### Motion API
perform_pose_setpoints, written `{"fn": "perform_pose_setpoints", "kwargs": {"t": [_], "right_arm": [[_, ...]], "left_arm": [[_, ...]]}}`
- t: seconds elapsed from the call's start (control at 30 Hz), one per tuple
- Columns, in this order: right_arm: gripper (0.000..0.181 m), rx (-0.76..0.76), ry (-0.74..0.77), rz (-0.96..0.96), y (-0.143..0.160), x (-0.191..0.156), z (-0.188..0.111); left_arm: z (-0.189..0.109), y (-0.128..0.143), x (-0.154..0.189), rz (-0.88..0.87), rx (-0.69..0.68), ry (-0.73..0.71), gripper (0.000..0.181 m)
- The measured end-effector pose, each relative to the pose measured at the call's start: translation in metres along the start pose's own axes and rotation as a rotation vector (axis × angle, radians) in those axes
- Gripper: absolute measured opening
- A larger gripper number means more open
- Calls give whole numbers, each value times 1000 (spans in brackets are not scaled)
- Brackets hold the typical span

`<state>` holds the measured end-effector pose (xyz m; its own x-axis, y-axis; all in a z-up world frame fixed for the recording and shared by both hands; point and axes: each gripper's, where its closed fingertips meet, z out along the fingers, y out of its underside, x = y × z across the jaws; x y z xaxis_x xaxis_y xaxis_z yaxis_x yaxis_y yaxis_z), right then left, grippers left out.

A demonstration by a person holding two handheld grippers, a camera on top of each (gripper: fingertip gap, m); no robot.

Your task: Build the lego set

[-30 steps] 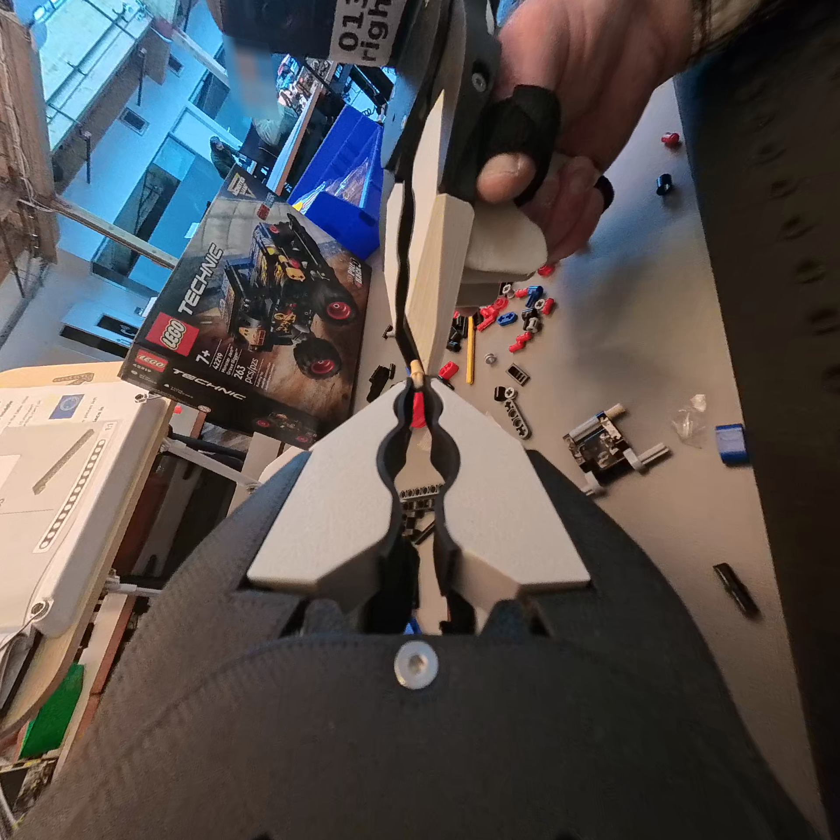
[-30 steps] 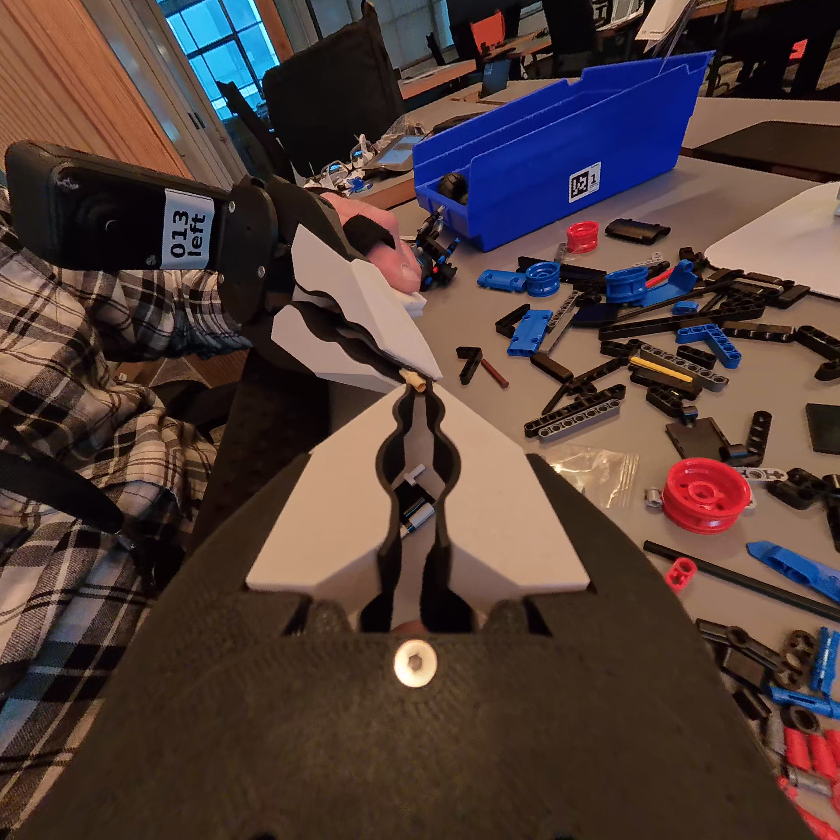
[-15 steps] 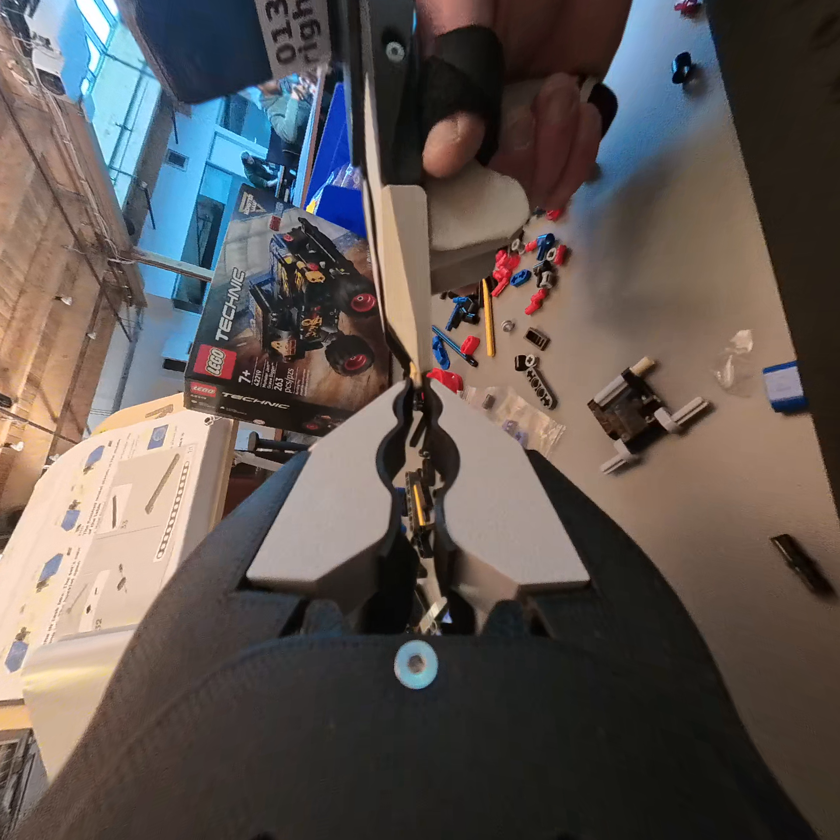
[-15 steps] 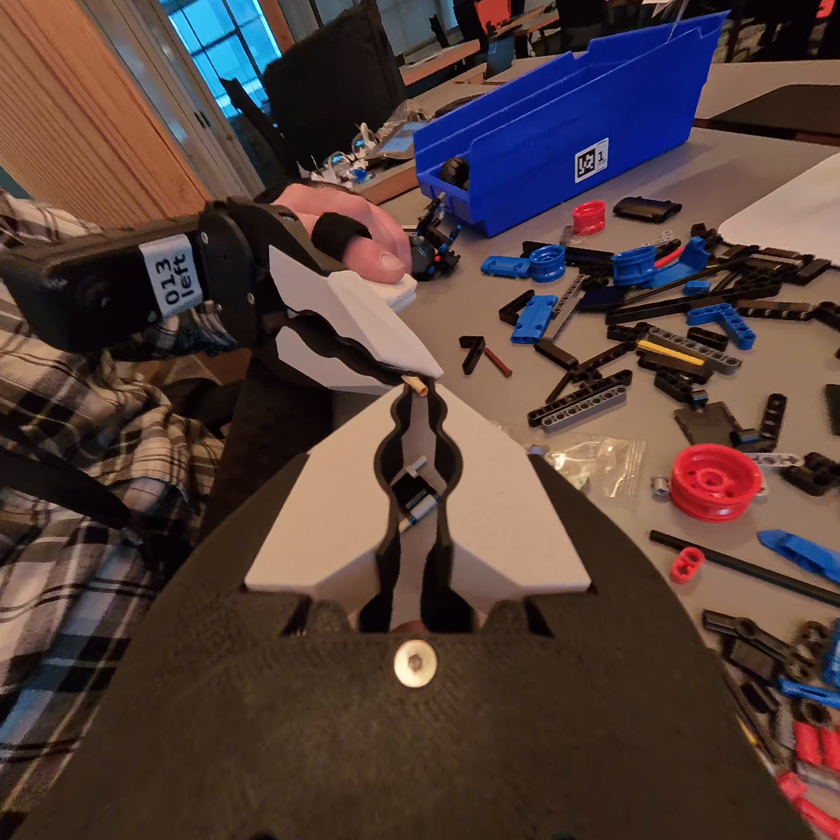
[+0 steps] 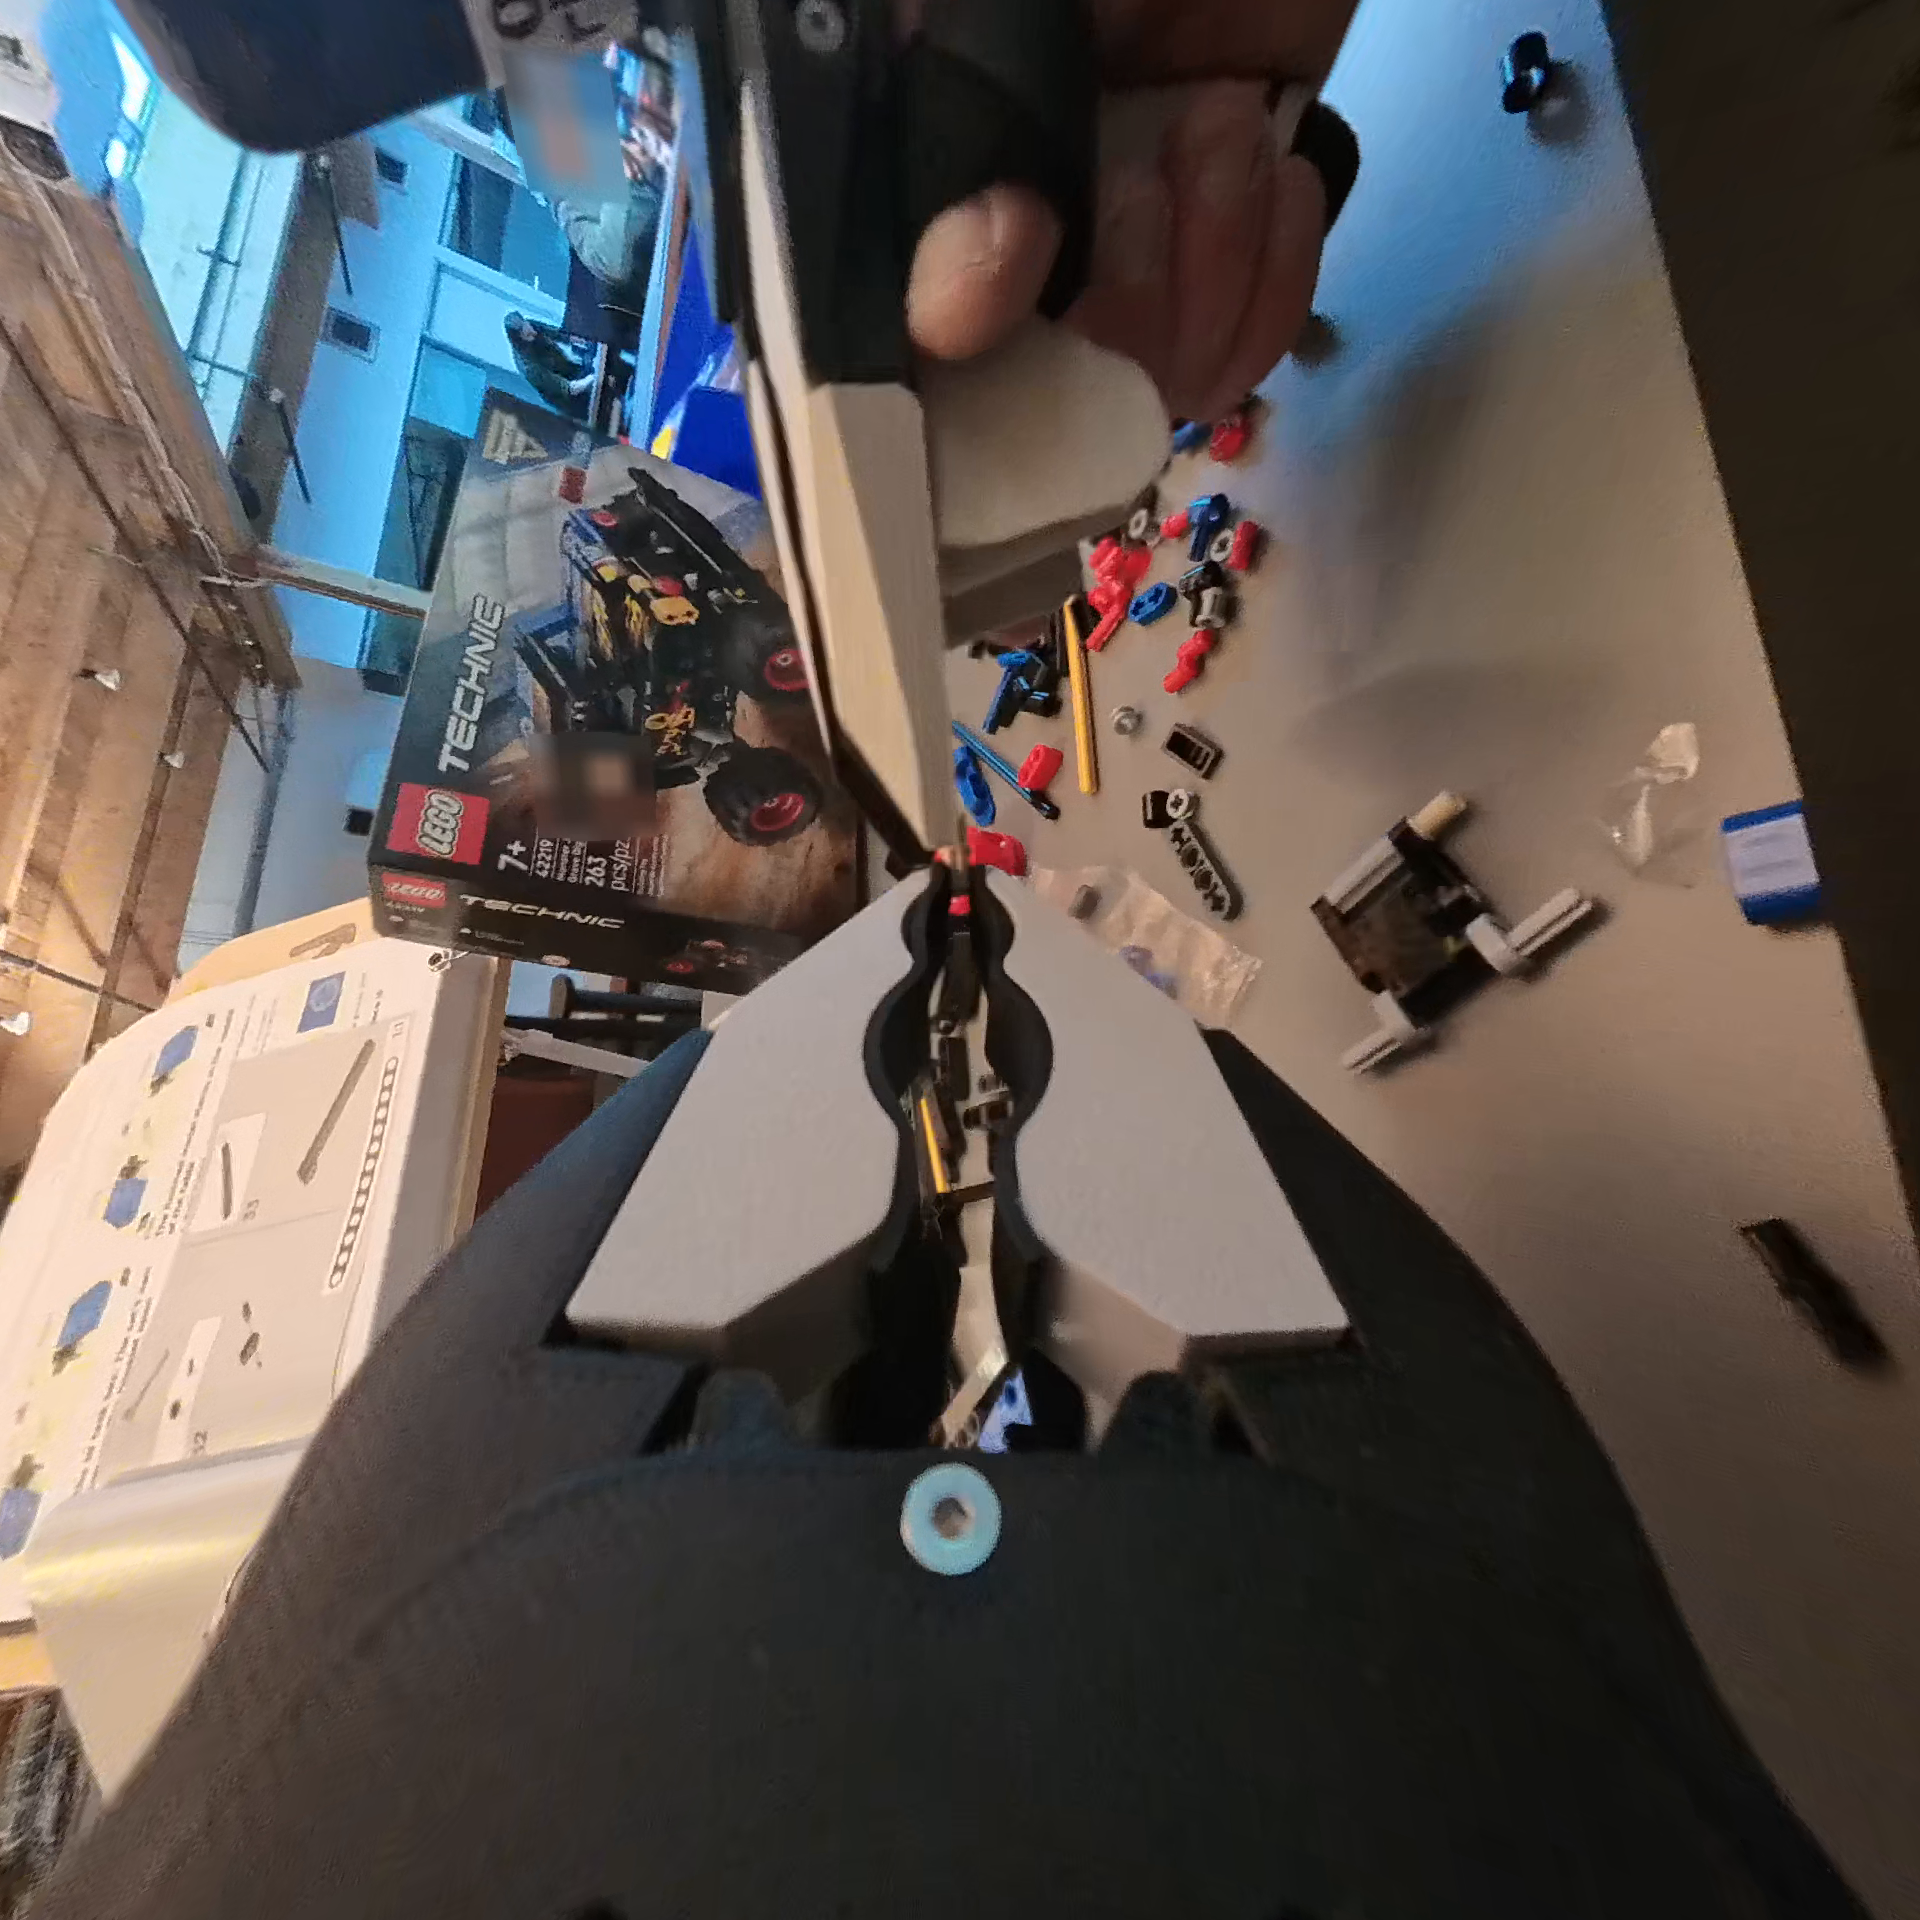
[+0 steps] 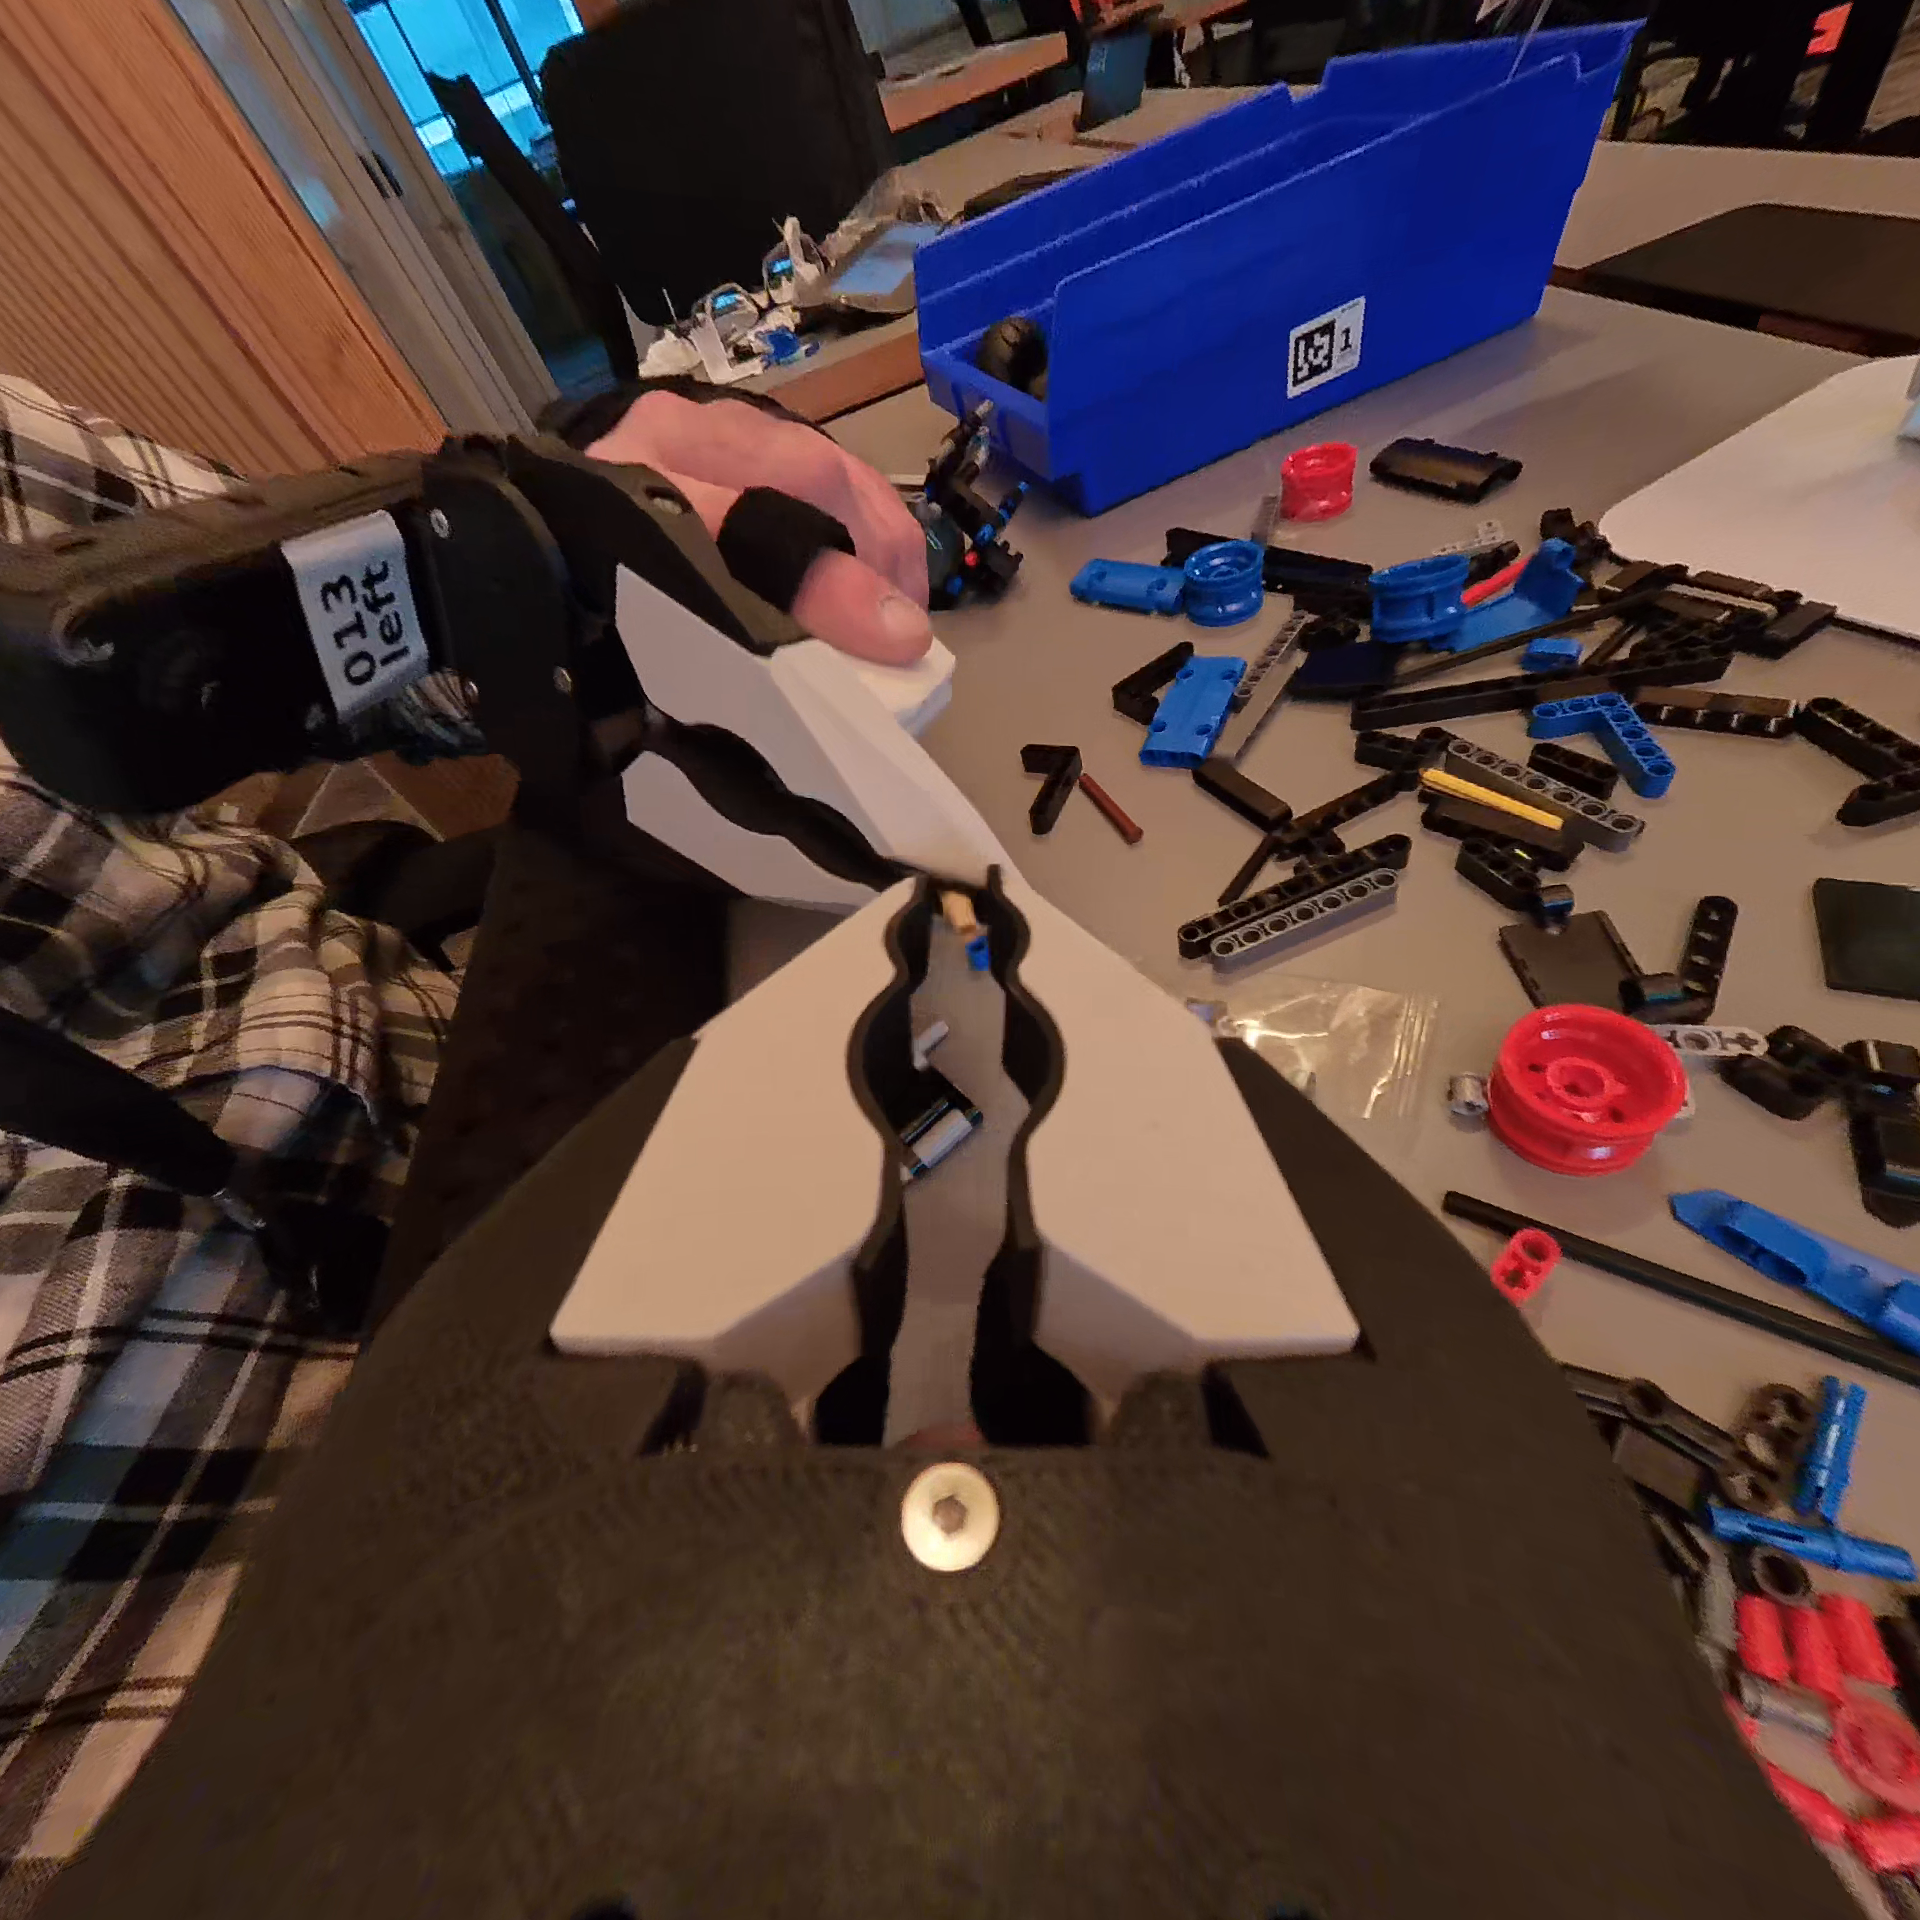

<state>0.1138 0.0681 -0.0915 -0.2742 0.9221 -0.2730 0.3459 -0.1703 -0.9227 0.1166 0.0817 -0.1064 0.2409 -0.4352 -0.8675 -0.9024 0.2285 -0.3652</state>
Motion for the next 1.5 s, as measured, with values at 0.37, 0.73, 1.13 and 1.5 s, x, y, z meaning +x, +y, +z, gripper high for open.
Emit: {"fn": "perform_pose_setpoints", "kwargs": {"t": [0.37,0.73,1.13,1.5], "right_arm": [[7,18,-27,9,-2,-1,-3],[7,31,-54,-41,-4,-9,-6],[5,39,-57,-132,-5,-15,-8],[6,23,-21,-264,-4,-20,-8]], "left_arm": [[-1,-3,-2,-56,35,-5,1],[-3,-9,-2,-154,90,23,1],[-8,-17,-2,-339,187,116,1],[-11,-21,1,-489,251,222,2]]}}
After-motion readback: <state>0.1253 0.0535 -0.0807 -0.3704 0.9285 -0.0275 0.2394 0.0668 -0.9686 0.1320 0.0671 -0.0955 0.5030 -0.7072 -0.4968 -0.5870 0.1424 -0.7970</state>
